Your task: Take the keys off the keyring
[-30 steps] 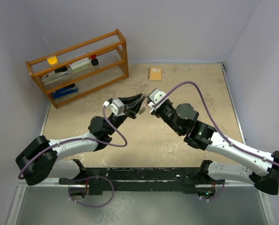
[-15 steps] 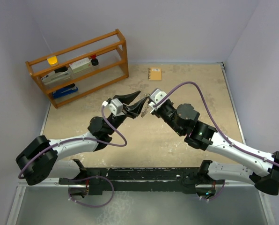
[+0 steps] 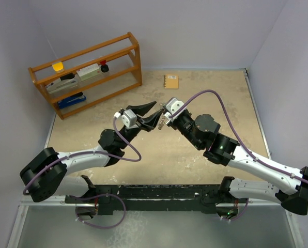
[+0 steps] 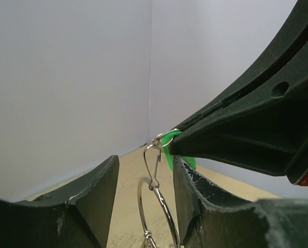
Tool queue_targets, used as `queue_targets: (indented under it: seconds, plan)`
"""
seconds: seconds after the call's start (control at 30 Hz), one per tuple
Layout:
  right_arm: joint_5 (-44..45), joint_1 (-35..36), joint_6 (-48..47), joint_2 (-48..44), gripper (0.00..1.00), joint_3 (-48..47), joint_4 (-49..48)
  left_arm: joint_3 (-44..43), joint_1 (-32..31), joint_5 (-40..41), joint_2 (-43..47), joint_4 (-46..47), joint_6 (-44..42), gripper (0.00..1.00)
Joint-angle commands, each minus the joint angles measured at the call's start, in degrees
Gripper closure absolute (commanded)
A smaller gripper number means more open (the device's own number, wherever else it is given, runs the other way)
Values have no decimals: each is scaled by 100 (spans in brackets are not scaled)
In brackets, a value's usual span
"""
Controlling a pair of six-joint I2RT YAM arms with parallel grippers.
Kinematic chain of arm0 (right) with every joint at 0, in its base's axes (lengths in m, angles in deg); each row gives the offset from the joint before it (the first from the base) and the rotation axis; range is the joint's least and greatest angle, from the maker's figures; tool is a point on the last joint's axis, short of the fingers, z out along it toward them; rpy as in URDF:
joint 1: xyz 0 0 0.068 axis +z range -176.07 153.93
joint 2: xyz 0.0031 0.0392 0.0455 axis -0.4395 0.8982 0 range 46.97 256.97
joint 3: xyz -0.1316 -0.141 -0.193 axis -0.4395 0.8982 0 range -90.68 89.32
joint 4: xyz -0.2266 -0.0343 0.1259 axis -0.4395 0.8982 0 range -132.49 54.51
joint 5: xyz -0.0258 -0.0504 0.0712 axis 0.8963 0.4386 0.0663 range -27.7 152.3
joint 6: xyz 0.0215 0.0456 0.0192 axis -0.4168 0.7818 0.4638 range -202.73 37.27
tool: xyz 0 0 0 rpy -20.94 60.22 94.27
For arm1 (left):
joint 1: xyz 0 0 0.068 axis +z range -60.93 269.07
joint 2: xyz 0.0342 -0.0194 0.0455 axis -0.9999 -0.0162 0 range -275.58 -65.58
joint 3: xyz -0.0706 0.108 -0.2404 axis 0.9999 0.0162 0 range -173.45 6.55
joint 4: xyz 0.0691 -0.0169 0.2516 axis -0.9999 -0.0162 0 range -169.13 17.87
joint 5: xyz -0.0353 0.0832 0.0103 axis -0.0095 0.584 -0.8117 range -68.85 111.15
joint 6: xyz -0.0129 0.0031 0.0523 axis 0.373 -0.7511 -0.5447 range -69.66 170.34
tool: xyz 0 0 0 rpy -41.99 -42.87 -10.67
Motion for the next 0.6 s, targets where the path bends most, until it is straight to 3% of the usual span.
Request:
queue_targets:
  seconds: [0.0, 0.57]
  plan:
    - [-16, 32, 13, -59, 100, -146, -463, 59, -61, -104, -28, 294, 182, 56]
    - [-91, 59, 44, -108, 100, -147, -398, -152, -150, 416, -388, 390, 43, 58]
